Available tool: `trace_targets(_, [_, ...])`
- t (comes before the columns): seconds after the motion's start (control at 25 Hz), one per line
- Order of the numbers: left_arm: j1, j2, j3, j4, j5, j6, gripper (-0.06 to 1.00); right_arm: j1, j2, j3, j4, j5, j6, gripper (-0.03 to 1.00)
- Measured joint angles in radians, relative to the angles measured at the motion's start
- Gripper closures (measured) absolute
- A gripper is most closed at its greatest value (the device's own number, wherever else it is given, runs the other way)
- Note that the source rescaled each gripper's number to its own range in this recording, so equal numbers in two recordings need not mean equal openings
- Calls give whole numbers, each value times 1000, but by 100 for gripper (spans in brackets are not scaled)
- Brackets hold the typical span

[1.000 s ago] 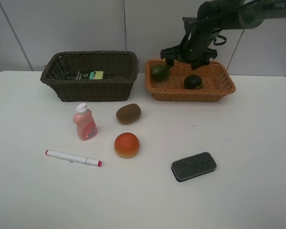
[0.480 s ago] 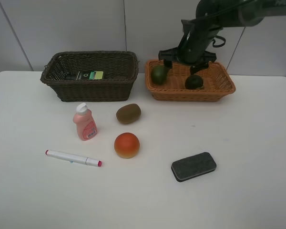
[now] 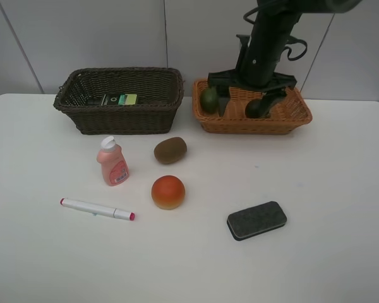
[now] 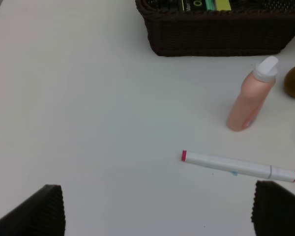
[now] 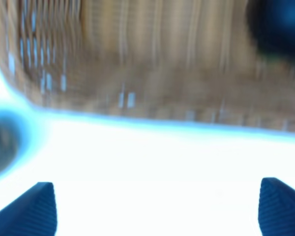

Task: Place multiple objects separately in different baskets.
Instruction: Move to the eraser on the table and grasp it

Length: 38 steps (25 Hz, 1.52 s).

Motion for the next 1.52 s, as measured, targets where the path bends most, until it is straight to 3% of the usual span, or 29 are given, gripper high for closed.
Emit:
trace_targets(0.12, [0,0,0,0,0,0,-6,29,-18,0,-1,46,0,-1])
trace_targets(0.36, [0,0,0,0,0,0,-6,108,-115,74,-15,49,-7,-1])
trace_targets(0.64, [0,0,0,0,0,0,-6,184,-334,369,-18,41,-7,-1])
trace_targets(0.84, [0,0,0,0,0,0,-6,233,-514,588,-40,-57,-72,-1])
trace_targets(1.0, [0,0,0,0,0,0,-6,277,-604,748,-91,-87,-265,-1])
trace_targets(1.2, [0,0,0,0,0,0,-6,310,-623,876,-103,-120,-587,-1])
trace_targets(1.4, [0,0,0,0,0,0,-6,312,-623,946,-104,-217,-902,-1])
trace_targets(1.52, [0,0,0,0,0,0,-6,312,-623,975,-104,-298,-1036,-1])
